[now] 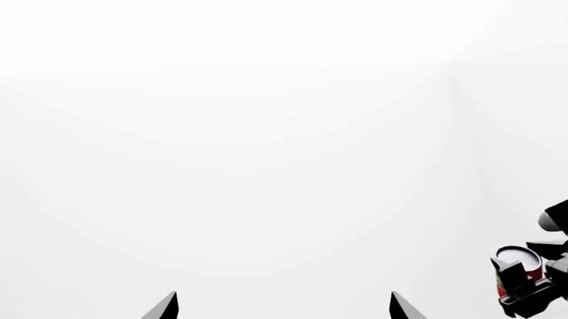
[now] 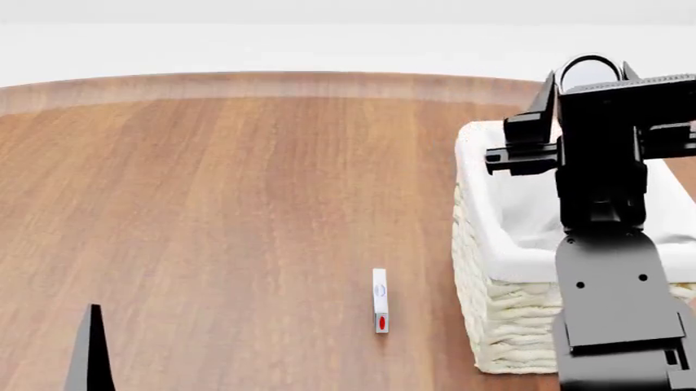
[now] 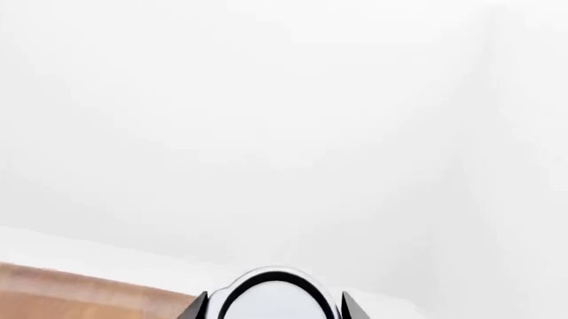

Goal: Pick up the tomato sauce, and put it in the basket.

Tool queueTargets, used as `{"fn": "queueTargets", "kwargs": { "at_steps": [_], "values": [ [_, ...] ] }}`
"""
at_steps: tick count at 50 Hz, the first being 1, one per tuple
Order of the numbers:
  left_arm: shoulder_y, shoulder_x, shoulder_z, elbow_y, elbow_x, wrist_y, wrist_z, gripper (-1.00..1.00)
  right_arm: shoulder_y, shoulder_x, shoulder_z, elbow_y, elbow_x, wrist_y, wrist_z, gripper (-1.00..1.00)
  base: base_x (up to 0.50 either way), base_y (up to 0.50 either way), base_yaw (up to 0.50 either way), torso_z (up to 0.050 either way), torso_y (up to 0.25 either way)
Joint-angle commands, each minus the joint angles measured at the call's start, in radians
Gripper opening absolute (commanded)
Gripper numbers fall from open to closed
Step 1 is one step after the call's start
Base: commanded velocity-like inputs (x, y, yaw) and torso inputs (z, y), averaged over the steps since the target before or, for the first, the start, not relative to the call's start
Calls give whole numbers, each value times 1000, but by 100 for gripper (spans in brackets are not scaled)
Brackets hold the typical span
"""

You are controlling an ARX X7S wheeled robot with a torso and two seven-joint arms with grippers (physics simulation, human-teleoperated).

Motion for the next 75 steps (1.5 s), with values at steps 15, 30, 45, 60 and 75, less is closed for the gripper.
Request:
{"fn": "queueTargets", "kwargs": {
  "at_steps": [15, 30, 45, 60, 75],
  "values": [
    [16, -9, -2, 3, -23, 5, -11, 100, 120, -45, 12, 361, 39, 36, -137, -100, 0, 0, 0, 0, 1],
    [11, -14, 3, 13, -32, -17, -12, 100, 133, -50, 24, 397, 45, 10, -116, -100, 0, 0, 0, 0, 0],
    [7, -17, 10, 6, -30, -20, -13, 100, 180, -68, 29, 531, 63, 9, -161, -100, 0, 0, 0, 0, 1],
    [6, -20, 14, 4, -29, -17, -17, 100, 213, -82, 28, 659, 49, -28, -167, -100, 0, 0, 0, 0, 0],
    [8, -25, 18, 8, -21, -15, -23, 100, 213, -83, 51, 664, 69, -8, -198, -100, 0, 0, 0, 0, 1]
  ]
}}
